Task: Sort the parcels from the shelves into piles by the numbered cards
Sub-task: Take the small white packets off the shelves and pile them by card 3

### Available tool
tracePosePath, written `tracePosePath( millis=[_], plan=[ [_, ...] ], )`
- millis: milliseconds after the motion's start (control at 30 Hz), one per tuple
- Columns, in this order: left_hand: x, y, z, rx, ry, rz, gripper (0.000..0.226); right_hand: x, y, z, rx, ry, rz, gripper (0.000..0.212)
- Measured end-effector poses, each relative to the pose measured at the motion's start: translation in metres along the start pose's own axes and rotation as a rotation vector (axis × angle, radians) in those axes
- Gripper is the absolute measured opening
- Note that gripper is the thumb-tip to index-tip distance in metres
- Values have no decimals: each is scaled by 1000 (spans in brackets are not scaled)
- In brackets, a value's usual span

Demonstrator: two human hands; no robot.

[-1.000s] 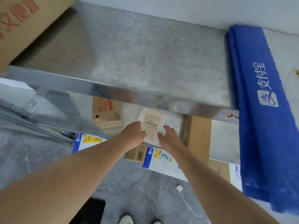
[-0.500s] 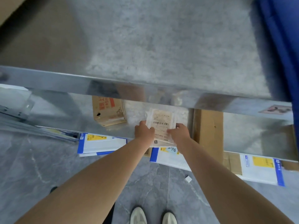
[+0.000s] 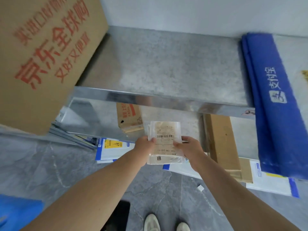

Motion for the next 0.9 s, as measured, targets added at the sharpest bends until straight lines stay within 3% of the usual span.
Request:
tracePosePath(
  millis=[167,267,400,600,900],
  plan=[
    [-31,-46,-5,-104,-105,63,39,7,-55,-22,-72,6,-121,31],
    [-45,-91,1,2,-40,126,32,10,-94,-33,-123,24,-155,30],
    [-53,-164,-2,97,-122,247,32,5,-148,-44,-147,180,-243,26],
    [-75,-270,-26,162,-117,237,30,-20,-243,-68,-191,323,-424,29],
    [-78,-405,-101,229,-688,115,22,-48,-371,-106,-422,57,-449,23]
  ],
)
Point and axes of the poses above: each hand's wrist, its own y-axis towards the middle knuckle, its own x-axis out of the palm, z = x × y, the point moved 3 cm from there along y, towards the middle knuckle, and after that the axes turned 11 degrees about -x, right-handed, at the moved point
